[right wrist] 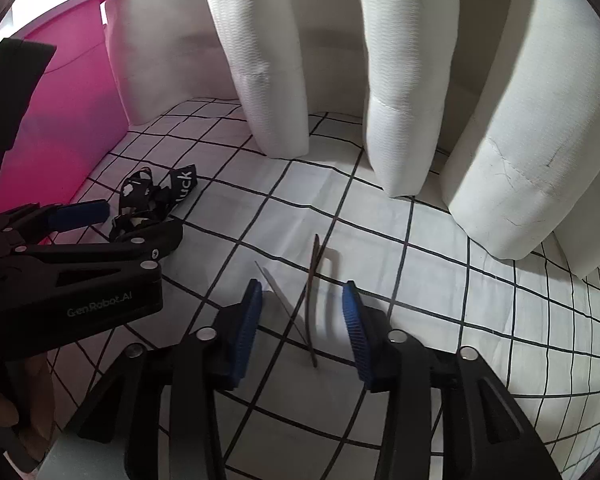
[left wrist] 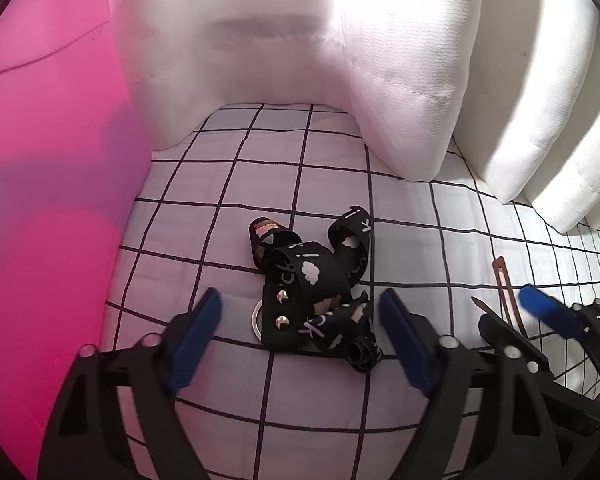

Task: Organize jewelry
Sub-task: 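Grasp the black hair tie with the left tool while the right tool grasps the brown hairpins, then carry the hair tie and hairpins into the pink tub and open both tools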

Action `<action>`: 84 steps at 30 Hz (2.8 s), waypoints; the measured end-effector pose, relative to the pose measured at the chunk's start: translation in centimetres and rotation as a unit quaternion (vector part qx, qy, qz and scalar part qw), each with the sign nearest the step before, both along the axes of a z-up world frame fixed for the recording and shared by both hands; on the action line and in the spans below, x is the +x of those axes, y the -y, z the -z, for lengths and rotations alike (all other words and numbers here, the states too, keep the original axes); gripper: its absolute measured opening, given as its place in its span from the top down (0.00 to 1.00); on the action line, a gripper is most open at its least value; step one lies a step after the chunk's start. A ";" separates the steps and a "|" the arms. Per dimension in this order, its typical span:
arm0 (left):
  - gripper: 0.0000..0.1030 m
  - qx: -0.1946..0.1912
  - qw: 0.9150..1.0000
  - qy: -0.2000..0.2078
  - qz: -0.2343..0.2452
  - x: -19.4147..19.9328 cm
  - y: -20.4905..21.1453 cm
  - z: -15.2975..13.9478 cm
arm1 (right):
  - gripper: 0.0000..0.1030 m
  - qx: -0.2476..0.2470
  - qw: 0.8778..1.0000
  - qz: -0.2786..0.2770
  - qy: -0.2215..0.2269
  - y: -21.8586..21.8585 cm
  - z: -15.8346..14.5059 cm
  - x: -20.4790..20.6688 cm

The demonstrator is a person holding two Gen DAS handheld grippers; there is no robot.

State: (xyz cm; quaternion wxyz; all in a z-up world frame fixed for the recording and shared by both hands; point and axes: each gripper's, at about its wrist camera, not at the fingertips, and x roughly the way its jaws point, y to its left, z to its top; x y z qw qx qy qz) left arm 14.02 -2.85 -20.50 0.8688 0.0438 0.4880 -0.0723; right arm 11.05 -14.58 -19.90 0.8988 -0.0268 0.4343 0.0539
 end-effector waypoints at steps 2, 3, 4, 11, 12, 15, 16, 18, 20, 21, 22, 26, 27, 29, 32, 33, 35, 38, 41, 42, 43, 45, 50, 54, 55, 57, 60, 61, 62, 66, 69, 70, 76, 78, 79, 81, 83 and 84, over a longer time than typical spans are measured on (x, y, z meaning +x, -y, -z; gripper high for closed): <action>0.51 -0.002 1.000 0.004 0.004 -0.5 0.1 -0.2 | 0.82 0.002 1.000 -0.008 -0.001 -0.8 -0.1 0.0; 0.57 -0.002 1.000 0.006 0.007 -0.7 0.2 -0.2 | 0.84 0.000 1.000 -0.008 -0.002 -1.1 -0.1 0.0; 0.63 -0.004 1.000 0.006 0.010 -0.9 0.2 -0.3 | 0.85 0.001 1.000 -0.006 -0.003 -1.2 -0.1 0.0; 0.73 -0.020 1.000 0.000 0.008 -2.3 -0.8 -1.0 | 0.86 0.057 0.998 0.022 -0.012 0.9 -0.4 -0.9; 0.73 -0.021 1.000 0.002 0.009 -2.6 -0.9 -1.2 | 0.86 0.063 0.998 0.025 -0.012 1.3 -0.5 -1.2; 0.73 -0.023 1.000 0.006 0.016 -3.7 -0.8 -1.9 | 0.86 0.075 0.997 0.031 -0.010 1.9 -1.1 -2.1; 0.73 -0.026 0.999 0.008 0.019 -4.1 -0.7 -2.2 | 0.86 0.078 0.996 0.032 -0.009 2.1 -1.3 -2.4; 0.73 -0.033 0.999 0.011 0.025 -4.6 -0.8 -3.1 | 0.86 0.085 0.996 0.035 -0.007 2.7 -1.8 -3.2; 0.73 -0.043 0.999 0.013 0.029 -5.0 -0.7 -4.0 | 0.86 0.093 0.995 0.038 -0.006 3.2 -2.4 -3.9; 0.73 -0.048 0.998 0.015 0.030 -5.0 -0.7 -4.7 | 0.86 0.094 0.995 0.040 -0.003 3.4 -2.7 -4.3; 0.73 -0.052 0.998 0.017 0.032 -5.3 -0.7 -5.2 | 0.86 0.094 0.995 0.041 -0.001 3.6 -3.1 -4.8; 0.73 -0.067 0.997 0.027 0.040 -6.5 -0.5 -7.0 | 0.86 0.095 0.994 0.044 0.011 4.4 -4.8 -6.5; 0.73 -0.072 0.996 0.030 0.042 -6.9 -0.5 -7.6 | 0.86 0.095 0.994 0.045 0.015 4.5 -5.3 -6.9; 0.73 -0.080 0.995 0.037 0.046 -7.3 -0.2 -8.8 | 0.86 0.095 0.994 0.046 0.025 4.9 -6.5 -7.7; 0.73 -0.086 0.994 0.046 0.056 -7.9 0.2 -10.6 | 0.86 0.095 0.994 0.045 0.040 5.0 -8.6 -8.6; 0.73 -0.088 0.993 0.048 0.059 -8.2 0.4 -11.3 | 0.86 0.095 0.993 0.044 0.045 5.1 -9.2 -9.0; 0.73 -0.091 0.992 0.057 0.062 -9.2 0.6 -13.1 | 0.86 0.089 0.994 0.041 0.054 5.1 -10.4 -9.6; 0.73 -0.092 0.991 0.078 0.065 -9.8 0.8 -15.3 | 0.86 0.085 0.993 0.035 0.068 4.9 -12.1 -10.1; 0.73 -0.095 0.988 0.101 0.061 -10.5 0.2 -17.7 | 0.86 0.083 0.993 0.023 0.085 4.2 -14.1 -10.4; 0.73 -0.095 0.988 0.110 0.059 -10.7 -0.1 -18.5 | 0.86 0.083 0.992 0.018 0.092 3.9 -14.9 -10.6; 0.73 -0.096 0.987 0.120 0.057 -11.0 -0.5 -19.4 | 0.86 0.082 0.991 0.011 0.101 3.6 -15.8 -10.8; 0.73 -0.098 0.985 0.136 0.051 -11.2 -1.6 -20.8 | 0.86 0.080 0.990 -0.001 0.118 2.8 -17.5 -11.1; 0.73 -0.094 0.982 0.166 0.015 -11.4 -5.2 -24.0 | 0.86 0.089 0.984 -0.041 0.151 -0.3 -21.3 -10.5; 0.73 -0.079 0.978 0.190 -0.021 -11.2 -8.7 -25.8 | 0.86 0.091 0.978 -0.090 0.167 -4.1 -23.4 -9.5; 0.73 -0.075 0.978 0.194 -0.032 -11.1 -9.7 -26.1 | 0.86 0.091 0.976 -0.102 0.169 -5.2 -23.8 -9.2; 0.73 -0.068 0.976 0.199 -0.054 -11.0 -11.7 -26.4 | 0.86 0.098 0.973 -0.127 0.169 -7.4 -24.4 -8.4; 0.73 -0.057 0.974 0.202 -0.089 -10.7 -14.8 -26.6 | 0.86 0.105 0.967 -0.162 0.166 -10.8 -24.9 -7.4; 0.73 -0.054 0.973 0.201 -0.100 -10.6 -15.8 -26.5 | 0.86 0.107 0.965 -0.173 0.163 -12.0 -24.9 -6.9; 0.73 -0.050 0.972 0.200 -0.110 -10.6 -16.8 -26.4 | 0.86 0.110 0.964 -0.182 0.158 -13.0 -24.9 -6.6; 0.73 -0.034 0.971 0.187 -0.148 -10.4 -20.3 -25.6 | 0.86 0.114 0.959 -0.217 0.140 -17.5 -24.4 -5.6; 0.73 -0.027 0.970 0.174 -0.169 -10.4 -22.2 -24.6 | 0.86 0.111 0.957 -0.237 0.129 -20.0 -23.9 -5.0; 0.73 -0.025 0.970 0.169 -0.175 -10.3 -22.8 -24.3 | 0.86 0.109 0.956 -0.242 0.124 -20.8 -23.7 -4.8; 0.73 -0.017 0.971 0.135 -0.199 -9.7 -25.6 -22.1 | 0.86 0.100 0.958 -0.253 0.092 -23.6 -22.1 -2.9; 0.73 -0.016 0.971 0.120 -0.204 -9.4 -26.0 -21.3 | 0.86 0.096 0.960 -0.252 0.080 -24.2 -21.4 -2.1; 0.73 -0.014 0.972 0.112 -0.207 -9.2 -26.2 -20.9 | 0.86 0.093 0.961 -0.251 0.072 -24.5 -21.0 -1.7; 0.73 -0.015 0.973 0.100 -0.210 -8.9 -26.5 -20.3 | 0.86 0.084 0.963 -0.248 0.061 -25.3 -20.4 -1.0; 0.73 -0.015 0.973 0.090 -0.211 -8.5 -26.8 -19.7 | 0.86 0.078 0.965 -0.244 0.052 -25.7 -19.9 -0.6; 0.73 -0.015 0.973 0.087 -0.212 -8.4 -26.9 -19.5 | 0.86 0.074 0.966 -0.242 0.048 -25.8 -19.7 -0.4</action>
